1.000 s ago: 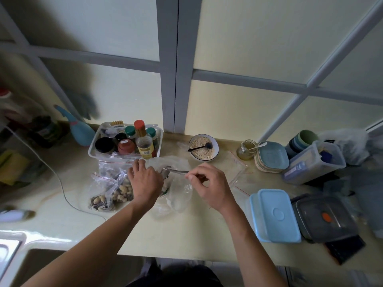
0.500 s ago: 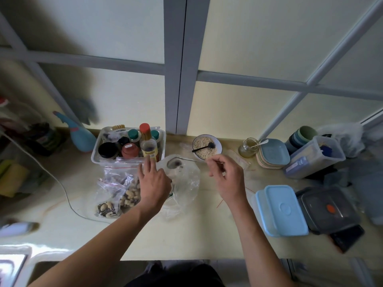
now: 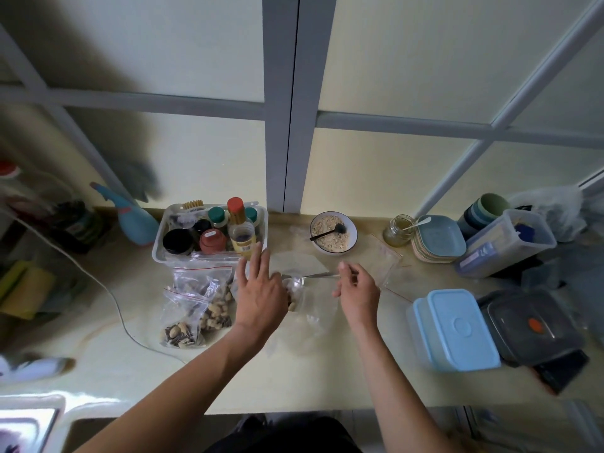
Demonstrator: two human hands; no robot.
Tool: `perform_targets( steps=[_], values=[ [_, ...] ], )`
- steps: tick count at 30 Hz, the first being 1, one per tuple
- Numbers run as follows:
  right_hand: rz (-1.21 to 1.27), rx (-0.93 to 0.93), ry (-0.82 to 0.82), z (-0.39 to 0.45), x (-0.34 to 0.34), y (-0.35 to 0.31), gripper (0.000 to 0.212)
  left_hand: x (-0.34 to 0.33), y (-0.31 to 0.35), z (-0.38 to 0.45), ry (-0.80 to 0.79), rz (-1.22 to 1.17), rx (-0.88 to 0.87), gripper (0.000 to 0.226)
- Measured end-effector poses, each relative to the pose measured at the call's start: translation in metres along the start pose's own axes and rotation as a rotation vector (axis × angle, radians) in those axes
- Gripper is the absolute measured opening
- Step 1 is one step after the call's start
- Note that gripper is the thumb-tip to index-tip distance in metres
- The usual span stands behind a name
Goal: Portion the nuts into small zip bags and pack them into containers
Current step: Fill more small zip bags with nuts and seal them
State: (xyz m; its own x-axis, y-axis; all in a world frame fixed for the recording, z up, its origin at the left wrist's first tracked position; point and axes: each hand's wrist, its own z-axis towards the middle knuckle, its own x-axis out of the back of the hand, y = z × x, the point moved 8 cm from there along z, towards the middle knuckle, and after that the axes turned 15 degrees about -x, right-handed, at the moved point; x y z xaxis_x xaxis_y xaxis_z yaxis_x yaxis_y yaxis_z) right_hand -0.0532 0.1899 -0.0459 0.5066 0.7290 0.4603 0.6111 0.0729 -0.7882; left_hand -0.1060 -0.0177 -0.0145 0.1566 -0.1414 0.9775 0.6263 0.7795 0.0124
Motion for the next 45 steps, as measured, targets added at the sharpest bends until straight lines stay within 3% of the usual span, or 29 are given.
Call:
perform_targets(
  steps=[4, 7, 9, 12, 17, 20, 22, 26, 28, 32, 37, 41, 45],
  values=[
    [0.387, -0.375, -0.242, 0.017, -0.026, 0.05, 0.031, -0.004, -0.001, 0.005, 0.002, -0.051, -0.019, 0.01],
    [0.682, -0.493, -0.371, 0.024, -0.032, 0.068, 0.028, -0.016, -0.003, 0.008, -0.075, -0.161, 0.002, 0.014],
    [0.687, -0.52, -0.39, 0.03, -0.033, 0.078, 0.029, -0.026, -0.001, 0.007, -0.157, -0.213, -0.012, 0.019],
    [0.393, -0.53, -0.353, 0.031, -0.037, 0.087, 0.015, -0.032, 0.004, 0.005, -0.203, -0.238, -0.021, 0.026],
    [-0.196, -0.286, -0.316, 0.025, -0.034, 0.077, 0.028, -0.035, 0.011, 0.006, -0.205, -0.271, -0.003, 0.03],
    [-0.138, -0.195, -0.508, 0.019, -0.045, 0.07, 0.034, -0.037, 0.018, 0.009, -0.254, -0.3, -0.025, 0.028],
    [-0.119, -0.114, -0.635, 0.015, -0.052, 0.067, 0.05, -0.038, 0.019, 0.01, -0.27, -0.333, -0.014, 0.028],
    [-0.143, -0.039, -0.611, 0.023, -0.052, 0.068, 0.068, -0.043, 0.025, 0.009, -0.252, -0.381, -0.087, 0.026],
    [-0.241, 0.041, -0.604, 0.028, -0.055, 0.064, 0.059, -0.043, 0.029, 0.007, -0.223, -0.363, -0.133, 0.031],
    [-0.36, 0.146, -0.618, 0.033, -0.056, 0.051, 0.015, -0.043, 0.022, 0.005, -0.18, -0.32, -0.081, 0.045],
    [-0.369, 0.221, -0.581, 0.043, -0.046, 0.031, 0.014, -0.051, 0.024, 0.003, -0.298, -0.348, -0.046, 0.064],
    [-0.379, 0.206, -0.577, 0.049, -0.044, 0.025, 0.014, -0.053, 0.021, 0.006, -0.275, -0.381, 0.093, 0.025],
    [-0.368, 0.226, -0.478, 0.059, -0.033, 0.015, 0.019, -0.054, 0.012, 0.004, -0.155, -0.545, 0.294, 0.022]
  ],
)
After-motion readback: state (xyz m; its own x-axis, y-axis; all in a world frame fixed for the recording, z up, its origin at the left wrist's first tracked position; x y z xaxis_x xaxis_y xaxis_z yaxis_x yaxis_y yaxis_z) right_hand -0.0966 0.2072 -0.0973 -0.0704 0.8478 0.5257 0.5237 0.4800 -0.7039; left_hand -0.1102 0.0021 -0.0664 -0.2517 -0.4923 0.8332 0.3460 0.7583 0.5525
